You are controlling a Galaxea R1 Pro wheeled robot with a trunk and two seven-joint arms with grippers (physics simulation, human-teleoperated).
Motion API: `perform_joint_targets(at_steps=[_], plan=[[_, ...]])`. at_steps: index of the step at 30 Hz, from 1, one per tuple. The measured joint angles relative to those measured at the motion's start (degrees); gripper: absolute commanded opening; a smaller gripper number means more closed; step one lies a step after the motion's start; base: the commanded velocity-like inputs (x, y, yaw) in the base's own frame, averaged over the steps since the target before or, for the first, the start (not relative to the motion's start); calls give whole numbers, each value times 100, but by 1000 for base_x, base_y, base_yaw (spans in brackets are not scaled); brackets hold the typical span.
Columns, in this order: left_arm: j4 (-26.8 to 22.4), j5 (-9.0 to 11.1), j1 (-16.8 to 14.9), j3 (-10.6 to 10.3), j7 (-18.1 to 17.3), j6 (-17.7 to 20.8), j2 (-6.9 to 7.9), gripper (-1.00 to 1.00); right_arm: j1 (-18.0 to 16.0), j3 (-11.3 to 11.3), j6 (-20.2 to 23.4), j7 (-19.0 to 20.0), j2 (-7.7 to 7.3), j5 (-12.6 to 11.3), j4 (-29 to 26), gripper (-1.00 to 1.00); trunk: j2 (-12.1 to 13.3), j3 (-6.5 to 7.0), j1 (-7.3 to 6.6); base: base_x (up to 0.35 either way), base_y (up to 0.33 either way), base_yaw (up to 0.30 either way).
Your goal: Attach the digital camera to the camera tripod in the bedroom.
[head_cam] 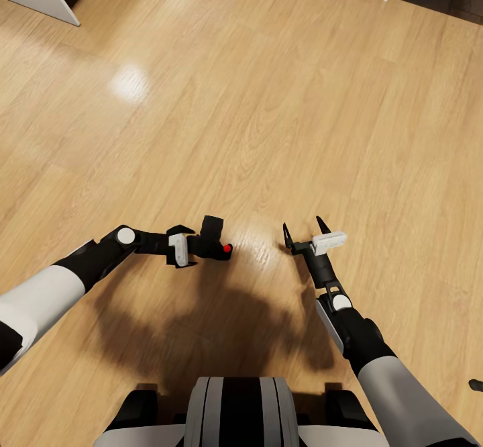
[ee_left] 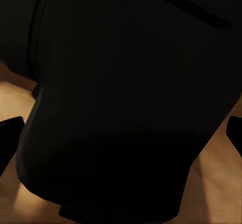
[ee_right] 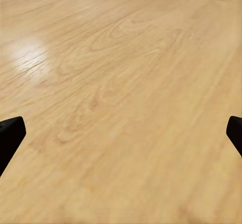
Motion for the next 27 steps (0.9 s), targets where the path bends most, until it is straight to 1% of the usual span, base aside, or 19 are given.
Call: perform_joint_targets(at_steps=[10,11,27], plan=[[1,0,-1,6,0,-1,-22,100,0,0,0,2,0,0,-2,100,0,0,0,0,0,0],[1,2,-1,9,2,-1,-23,-100,0,0,0,1,0,0,-3,100,0,0,0,0,0,0],[3,34,-5,23,6,6,-22,-100,0,0,0,0,0,0,0,100,0,0,0,0,0,0]])
